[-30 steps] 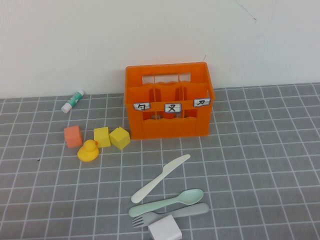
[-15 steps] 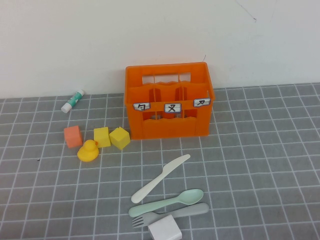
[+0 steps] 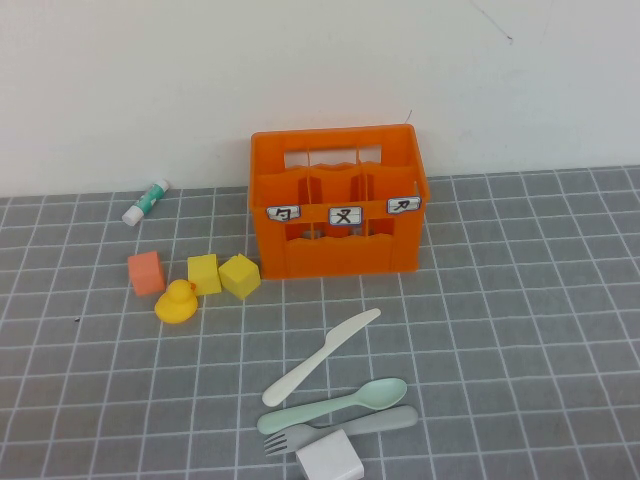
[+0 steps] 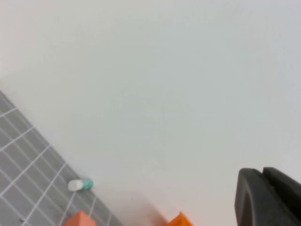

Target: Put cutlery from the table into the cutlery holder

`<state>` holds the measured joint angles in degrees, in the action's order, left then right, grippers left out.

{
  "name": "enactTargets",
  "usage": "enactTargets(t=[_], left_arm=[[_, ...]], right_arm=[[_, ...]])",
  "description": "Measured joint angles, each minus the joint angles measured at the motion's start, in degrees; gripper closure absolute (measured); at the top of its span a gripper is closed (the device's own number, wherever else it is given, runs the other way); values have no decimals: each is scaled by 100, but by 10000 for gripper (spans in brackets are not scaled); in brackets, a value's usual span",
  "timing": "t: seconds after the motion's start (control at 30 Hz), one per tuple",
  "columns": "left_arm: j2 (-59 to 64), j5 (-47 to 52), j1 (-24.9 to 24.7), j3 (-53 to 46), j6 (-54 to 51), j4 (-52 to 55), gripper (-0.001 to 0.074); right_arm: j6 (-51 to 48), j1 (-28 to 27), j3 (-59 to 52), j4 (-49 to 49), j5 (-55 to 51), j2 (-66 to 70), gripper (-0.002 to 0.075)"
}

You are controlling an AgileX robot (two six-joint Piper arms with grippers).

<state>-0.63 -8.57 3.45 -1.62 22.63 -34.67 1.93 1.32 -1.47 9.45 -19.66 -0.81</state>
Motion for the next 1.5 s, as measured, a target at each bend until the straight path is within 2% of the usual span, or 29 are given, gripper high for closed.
enactTargets(t=[0.33, 0.47, 0.5, 0.6, 0.83, 0.93, 1.27, 1.4, 1.5], left_arm=[[0, -74, 0, 0, 635, -233, 736], [0, 1053, 0, 437, 647, 557, 736], [38, 1646, 0, 742, 563, 908, 736], [379, 2697, 0, 1464, -97, 1269, 736], [2104, 5357, 0, 3253, -2789, 1364, 736], [2972, 6132, 0, 3807, -3697, 1270, 736], [5032, 6630, -23, 4927, -5675, 933, 736], [5810, 6700, -308, 5328, -5789, 904, 736], [6385, 6776, -729, 5667, -5829, 988, 736]], right_arm=[[0, 0, 0, 0, 0, 0, 729], [0, 0, 0, 0, 0, 0, 729], [0, 0, 0, 0, 0, 0, 729], [0, 0, 0, 0, 0, 0, 729], [0, 0, 0, 0, 0, 0, 729], [0, 0, 0, 0, 0, 0, 729], [0, 0, 0, 0, 0, 0, 729], [0, 0, 0, 0, 0, 0, 729], [0, 0, 0, 0, 0, 0, 729]])
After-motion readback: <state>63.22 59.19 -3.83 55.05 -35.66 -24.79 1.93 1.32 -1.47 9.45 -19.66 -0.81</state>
